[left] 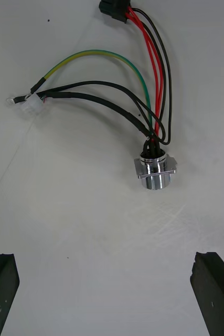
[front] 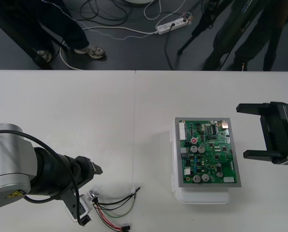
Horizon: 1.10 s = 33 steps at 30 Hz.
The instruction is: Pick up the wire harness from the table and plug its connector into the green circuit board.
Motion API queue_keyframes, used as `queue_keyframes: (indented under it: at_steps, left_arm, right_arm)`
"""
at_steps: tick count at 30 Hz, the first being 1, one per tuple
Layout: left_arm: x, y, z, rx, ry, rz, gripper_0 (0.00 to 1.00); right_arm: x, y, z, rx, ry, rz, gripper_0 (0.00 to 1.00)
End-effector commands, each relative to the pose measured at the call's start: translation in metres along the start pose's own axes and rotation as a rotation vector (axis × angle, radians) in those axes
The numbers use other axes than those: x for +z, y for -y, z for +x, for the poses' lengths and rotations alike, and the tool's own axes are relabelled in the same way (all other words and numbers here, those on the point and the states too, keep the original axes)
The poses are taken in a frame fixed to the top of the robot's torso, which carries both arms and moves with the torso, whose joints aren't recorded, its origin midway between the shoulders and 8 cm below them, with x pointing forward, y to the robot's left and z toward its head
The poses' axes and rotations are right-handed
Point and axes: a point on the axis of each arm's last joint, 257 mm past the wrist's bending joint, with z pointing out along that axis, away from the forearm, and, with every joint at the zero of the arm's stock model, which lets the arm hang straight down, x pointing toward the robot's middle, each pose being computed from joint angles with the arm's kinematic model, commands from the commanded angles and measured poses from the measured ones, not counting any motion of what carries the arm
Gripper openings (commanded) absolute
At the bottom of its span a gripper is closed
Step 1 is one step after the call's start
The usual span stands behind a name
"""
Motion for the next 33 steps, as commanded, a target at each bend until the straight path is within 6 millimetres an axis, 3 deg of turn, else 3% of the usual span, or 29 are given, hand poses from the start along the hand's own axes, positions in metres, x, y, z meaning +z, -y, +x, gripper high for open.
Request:
queue_keyframes:
  at_steps: [1,13,33]
  left_arm:
    - [-0.003,-0.011,0.002,0.024,-0.027,-0.036,0.97]
    - [0.027,-0.007,-0.005,-0.037,-0.018,-0.014,0.96]
    - [0.059,0.003,-0.024,-0.166,-0.037,-0.016,0.96]
  right_arm:
    - [0.004,0.016,-0.016,-0.092,0.038,0.005,1.0]
    - [0.032,0.009,-0.017,-0.122,0.062,-0.077,1.0]
    - [0.061,0.011,-0.024,-0.188,0.09,-0.114,1.0]
